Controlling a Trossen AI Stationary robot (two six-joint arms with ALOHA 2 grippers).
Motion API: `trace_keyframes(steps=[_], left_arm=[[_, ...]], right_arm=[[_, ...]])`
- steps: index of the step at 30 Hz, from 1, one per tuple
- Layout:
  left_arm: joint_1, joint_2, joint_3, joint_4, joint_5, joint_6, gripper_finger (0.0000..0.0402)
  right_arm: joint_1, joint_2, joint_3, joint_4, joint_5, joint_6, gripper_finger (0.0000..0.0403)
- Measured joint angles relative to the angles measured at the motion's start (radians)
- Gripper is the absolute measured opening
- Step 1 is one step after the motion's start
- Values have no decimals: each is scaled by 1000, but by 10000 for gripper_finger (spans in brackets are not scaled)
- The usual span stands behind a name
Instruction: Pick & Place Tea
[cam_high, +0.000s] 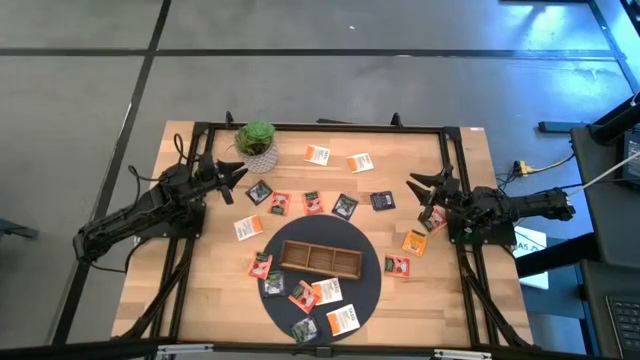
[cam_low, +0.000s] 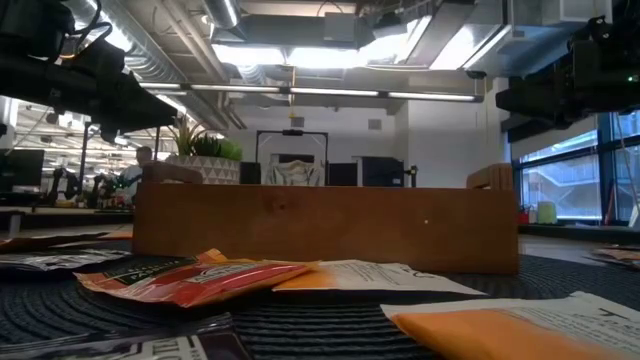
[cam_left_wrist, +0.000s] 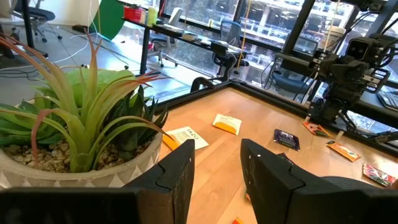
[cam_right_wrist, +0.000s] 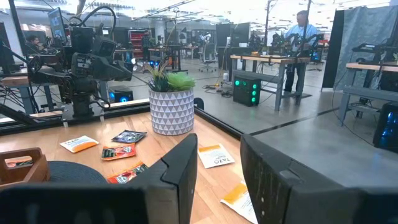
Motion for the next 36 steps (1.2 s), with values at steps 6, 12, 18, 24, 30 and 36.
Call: trace_keyframes(steps=[6,12,18,24,30,36], left_arm=[[0,0,0,0,0,0,127],[0,0,0,0,0,0,127],[0,0,0,0,0,0,127],[0,0,0,0,0,0,127],[0,0,0,1,-2,-1,127],[0,0,0,5,1,-132,127]], right_arm=[[0,0,0,0,0,0,125],[0,0,0,8,-7,47,125],[-1,0,0,49,2,359,125],[-2,0,0,40,166,736,125],[-2,0,0,30,184,711,129],[-2,0,0,66,124,730,196]])
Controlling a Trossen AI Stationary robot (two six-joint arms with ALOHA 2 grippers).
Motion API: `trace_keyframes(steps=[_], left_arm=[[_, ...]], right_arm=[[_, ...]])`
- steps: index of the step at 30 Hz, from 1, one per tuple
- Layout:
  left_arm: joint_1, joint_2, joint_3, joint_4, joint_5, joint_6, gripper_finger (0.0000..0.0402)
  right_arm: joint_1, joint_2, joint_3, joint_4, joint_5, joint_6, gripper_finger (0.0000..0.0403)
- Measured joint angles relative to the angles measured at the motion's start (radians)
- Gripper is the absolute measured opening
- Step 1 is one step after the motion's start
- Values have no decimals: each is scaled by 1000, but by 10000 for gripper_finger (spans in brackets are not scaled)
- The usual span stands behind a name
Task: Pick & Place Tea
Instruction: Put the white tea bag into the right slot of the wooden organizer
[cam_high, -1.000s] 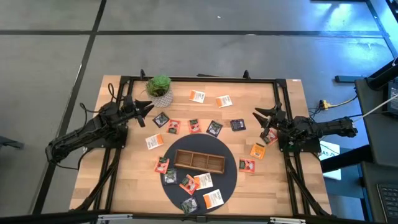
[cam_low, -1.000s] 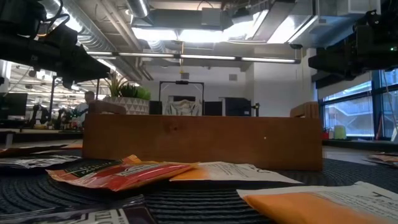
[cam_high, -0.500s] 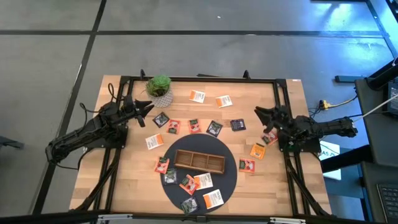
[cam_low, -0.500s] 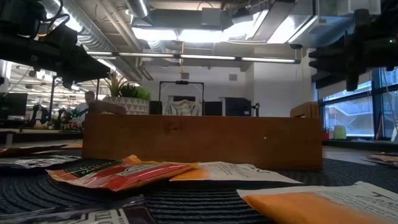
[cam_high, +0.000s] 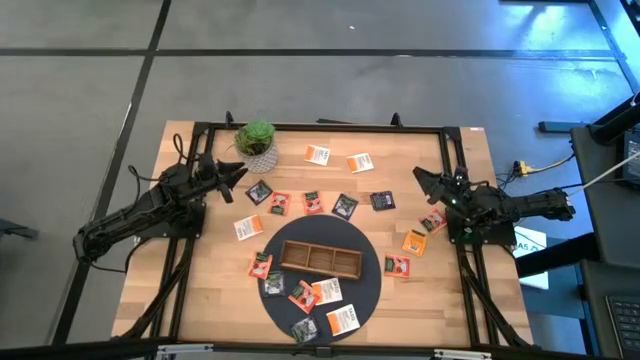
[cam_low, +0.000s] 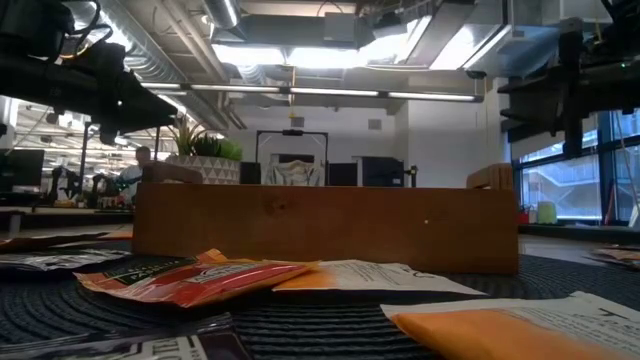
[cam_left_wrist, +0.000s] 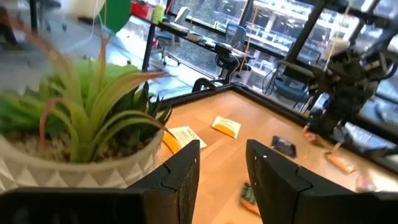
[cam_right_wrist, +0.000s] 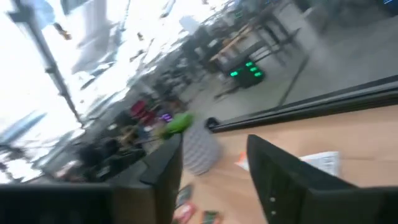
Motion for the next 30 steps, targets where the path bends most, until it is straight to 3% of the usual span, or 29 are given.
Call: trace_keyframes(steps=[6,10,15,24,27,30], left_arm=[[0,1,0,138,-3,-297,127],[-1,3,0,367,61,-307,127],[-1,3,0,513,144,-213,127],[-1,6,3,528,148,-234,127],[-17,55,52,547,176,-240,127],[-84,181,154,536,186,-158,127]], right_arm=[[0,0,0,132,-162,-54,291],[0,0,0,229,-178,-173,321],[0,0,0,249,-216,-233,328],[0,0,0,250,-227,-207,325],[0,0,0,242,-188,-208,325],[0,0,0,229,-159,-209,325]])
